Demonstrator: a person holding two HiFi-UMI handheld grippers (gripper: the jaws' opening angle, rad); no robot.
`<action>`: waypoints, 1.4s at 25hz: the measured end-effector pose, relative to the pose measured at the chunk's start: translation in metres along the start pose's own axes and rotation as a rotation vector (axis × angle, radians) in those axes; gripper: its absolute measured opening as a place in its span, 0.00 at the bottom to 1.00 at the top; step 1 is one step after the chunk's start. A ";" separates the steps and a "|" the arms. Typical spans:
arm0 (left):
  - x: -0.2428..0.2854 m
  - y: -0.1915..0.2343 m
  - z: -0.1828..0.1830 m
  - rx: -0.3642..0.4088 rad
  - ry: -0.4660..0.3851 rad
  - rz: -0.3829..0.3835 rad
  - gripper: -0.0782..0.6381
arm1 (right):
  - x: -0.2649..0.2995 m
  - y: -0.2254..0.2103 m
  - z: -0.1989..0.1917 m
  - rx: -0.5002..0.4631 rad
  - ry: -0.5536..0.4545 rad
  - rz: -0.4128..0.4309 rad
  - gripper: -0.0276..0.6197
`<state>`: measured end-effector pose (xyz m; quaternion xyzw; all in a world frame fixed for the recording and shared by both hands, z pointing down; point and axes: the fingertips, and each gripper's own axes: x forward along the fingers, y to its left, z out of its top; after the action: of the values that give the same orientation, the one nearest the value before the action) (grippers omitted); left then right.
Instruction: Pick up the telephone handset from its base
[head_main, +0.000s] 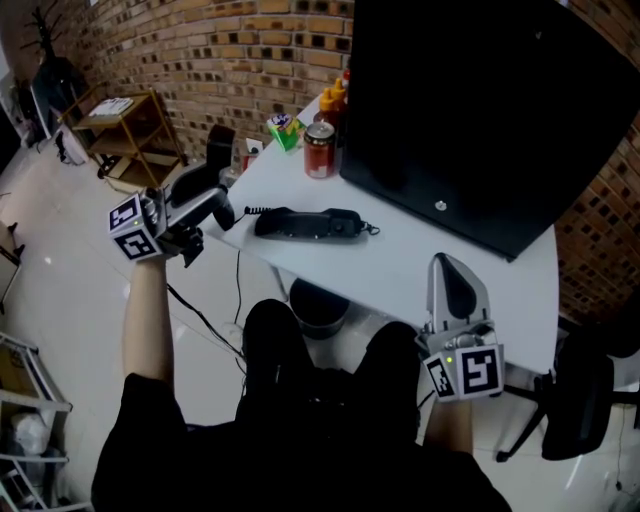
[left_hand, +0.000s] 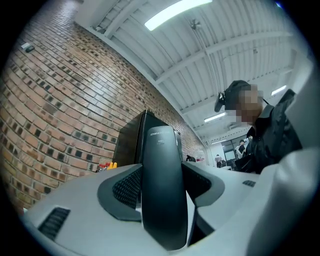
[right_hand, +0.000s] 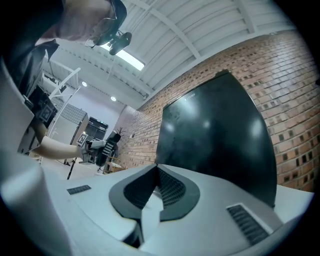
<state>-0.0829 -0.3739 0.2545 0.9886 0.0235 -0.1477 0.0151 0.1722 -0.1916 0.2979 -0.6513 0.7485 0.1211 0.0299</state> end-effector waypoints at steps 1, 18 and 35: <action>-0.001 0.000 -0.001 0.000 0.001 0.002 0.46 | 0.000 -0.001 0.001 -0.002 -0.004 -0.006 0.05; -0.006 0.004 0.002 -0.007 -0.039 0.029 0.46 | -0.005 -0.005 -0.012 -0.021 0.056 -0.021 0.05; 0.002 -0.002 -0.004 -0.007 -0.003 0.028 0.47 | -0.011 -0.008 -0.016 -0.024 0.061 -0.006 0.05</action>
<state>-0.0800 -0.3716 0.2580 0.9886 0.0102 -0.1491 0.0208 0.1830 -0.1860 0.3148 -0.6574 0.7454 0.1103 -0.0004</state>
